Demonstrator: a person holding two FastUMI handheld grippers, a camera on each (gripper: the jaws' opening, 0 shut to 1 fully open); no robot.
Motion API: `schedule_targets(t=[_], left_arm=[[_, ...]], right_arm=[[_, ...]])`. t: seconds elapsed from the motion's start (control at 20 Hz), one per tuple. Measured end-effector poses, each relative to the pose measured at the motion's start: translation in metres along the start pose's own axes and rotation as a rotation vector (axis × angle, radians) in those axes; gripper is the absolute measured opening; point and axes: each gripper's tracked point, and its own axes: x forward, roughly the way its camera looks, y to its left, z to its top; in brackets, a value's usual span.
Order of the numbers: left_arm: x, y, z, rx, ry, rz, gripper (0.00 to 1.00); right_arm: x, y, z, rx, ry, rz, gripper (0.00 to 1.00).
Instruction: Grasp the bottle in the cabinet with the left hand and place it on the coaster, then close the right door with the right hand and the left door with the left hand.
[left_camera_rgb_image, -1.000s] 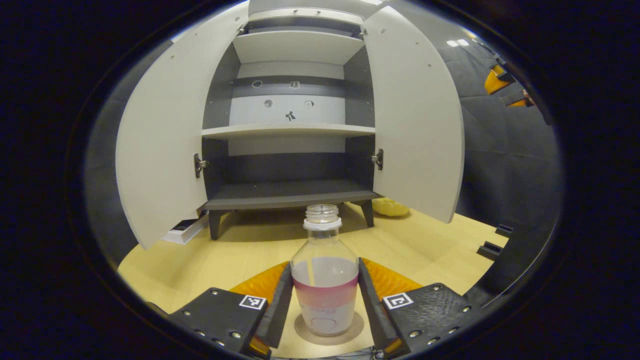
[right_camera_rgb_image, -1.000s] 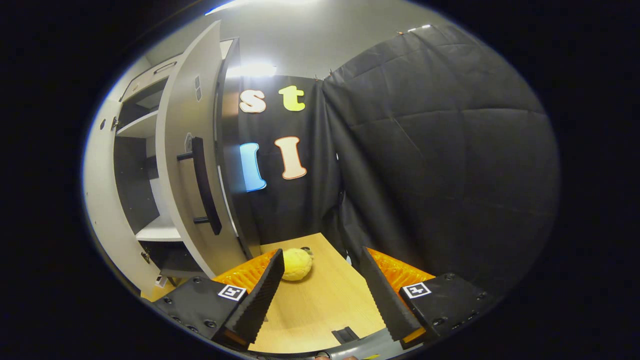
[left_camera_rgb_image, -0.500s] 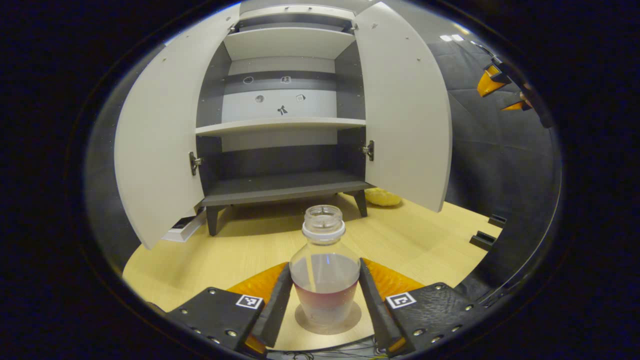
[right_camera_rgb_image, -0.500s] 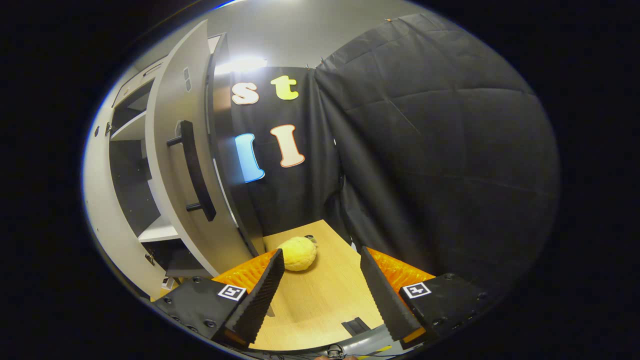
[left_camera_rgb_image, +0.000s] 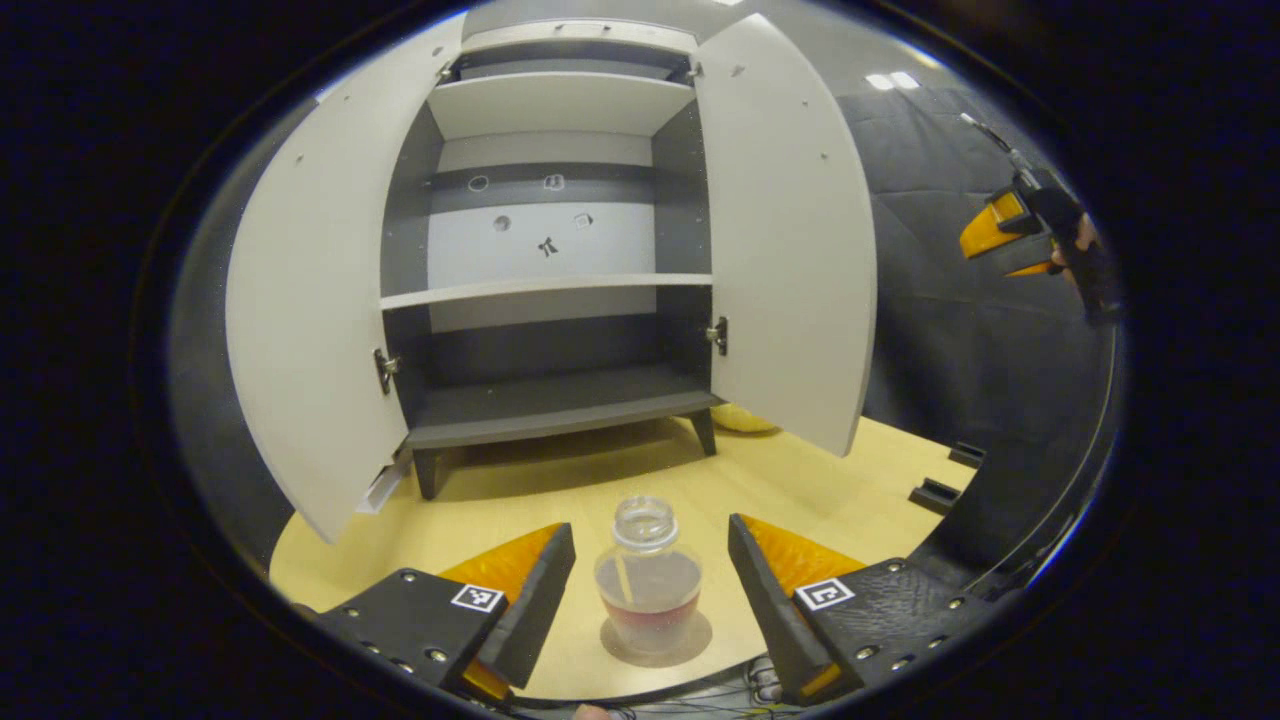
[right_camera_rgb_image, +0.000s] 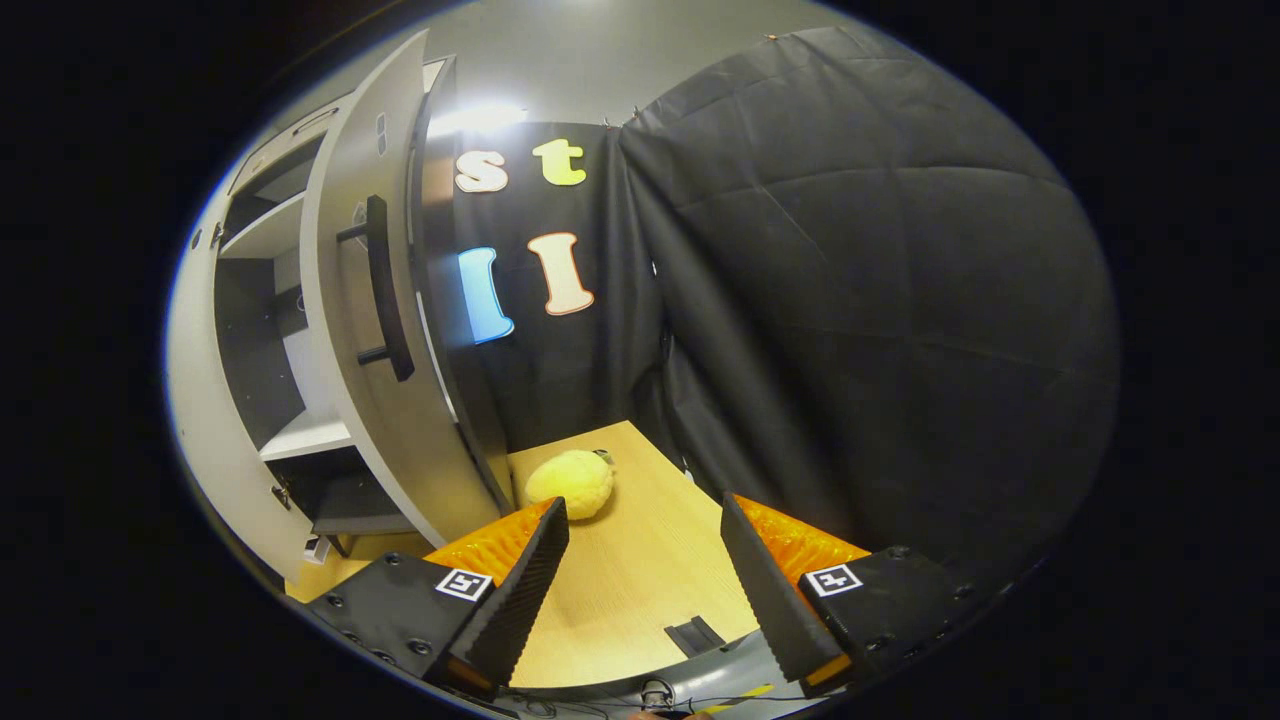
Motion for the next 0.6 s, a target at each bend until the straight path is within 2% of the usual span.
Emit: schedule_targets(t=[0.1,0.2,0.4,0.45,0.5,0.55,0.6], left_arm=[[-0.015,0.004,0.034,0.015,-0.031,-0.013,0.90],[-0.033,0.018,0.075,0.009,-0.068,0.020,0.90],[-0.054,0.047,0.141,-0.067,-0.132,0.062,0.89],[-0.058,0.062,0.156,-0.072,-0.144,0.088,0.89],[-0.061,0.078,0.174,-0.067,-0.160,0.125,0.96],[-0.066,0.095,0.191,-0.060,-0.177,0.165,0.96],[-0.069,0.109,0.206,-0.054,-0.189,0.203,0.89]], right_arm=[[0.003,-0.001,0.003,0.010,-0.006,-0.007,0.98],[0.007,0.002,0.011,0.034,-0.019,-0.006,0.98],[0.019,0.008,0.032,0.028,-0.072,-0.003,0.98],[0.024,0.010,0.036,0.018,-0.082,0.002,0.98],[0.028,0.012,0.044,0.007,-0.096,0.006,0.98],[0.031,0.013,0.052,-0.006,-0.115,0.010,0.98],[0.033,0.014,0.063,-0.015,-0.142,0.013,0.98]])
